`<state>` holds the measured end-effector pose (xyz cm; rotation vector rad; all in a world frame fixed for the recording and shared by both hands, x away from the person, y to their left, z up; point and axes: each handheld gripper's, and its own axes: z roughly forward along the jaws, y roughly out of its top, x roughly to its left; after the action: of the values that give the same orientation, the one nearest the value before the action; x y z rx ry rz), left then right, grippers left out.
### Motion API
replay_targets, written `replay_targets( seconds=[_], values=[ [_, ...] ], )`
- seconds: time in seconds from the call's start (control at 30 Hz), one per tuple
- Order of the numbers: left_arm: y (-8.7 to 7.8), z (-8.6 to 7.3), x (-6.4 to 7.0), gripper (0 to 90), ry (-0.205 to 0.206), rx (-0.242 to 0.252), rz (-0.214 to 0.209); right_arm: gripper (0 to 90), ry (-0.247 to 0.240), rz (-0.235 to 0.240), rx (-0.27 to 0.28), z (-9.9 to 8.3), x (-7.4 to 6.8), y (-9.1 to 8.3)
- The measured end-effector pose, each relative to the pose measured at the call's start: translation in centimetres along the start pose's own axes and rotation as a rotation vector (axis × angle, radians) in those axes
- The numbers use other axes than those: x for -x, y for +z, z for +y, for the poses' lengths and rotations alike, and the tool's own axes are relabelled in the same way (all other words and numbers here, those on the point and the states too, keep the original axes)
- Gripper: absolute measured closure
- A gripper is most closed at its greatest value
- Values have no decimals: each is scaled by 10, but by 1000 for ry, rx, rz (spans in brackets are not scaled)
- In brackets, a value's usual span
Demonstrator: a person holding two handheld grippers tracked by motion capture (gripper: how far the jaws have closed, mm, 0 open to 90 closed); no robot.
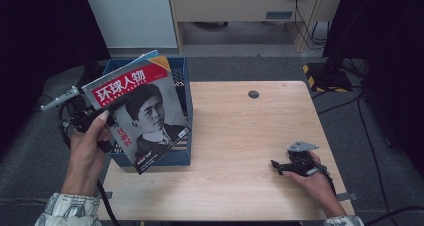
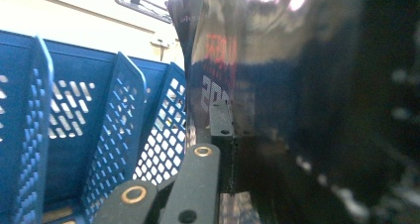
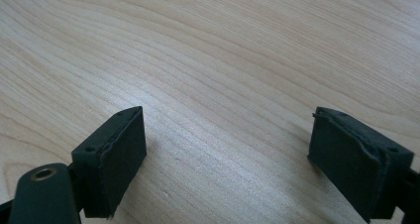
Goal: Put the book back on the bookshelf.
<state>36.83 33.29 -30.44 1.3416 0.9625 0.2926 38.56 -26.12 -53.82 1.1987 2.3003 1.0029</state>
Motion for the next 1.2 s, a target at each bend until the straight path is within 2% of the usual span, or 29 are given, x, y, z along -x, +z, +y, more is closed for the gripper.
replay_targets(
  seconds=[0.57,0.93,1.2],
  values=[
    [-14,4,-4,867,11,12,24,148,-2,0,2,0,0,0],
    [-33,9,-9,867,21,39,47,148,-4,-1,2,0,1,0],
    [-46,10,-14,867,28,37,74,148,-2,-1,2,0,0,0]
  ],
)
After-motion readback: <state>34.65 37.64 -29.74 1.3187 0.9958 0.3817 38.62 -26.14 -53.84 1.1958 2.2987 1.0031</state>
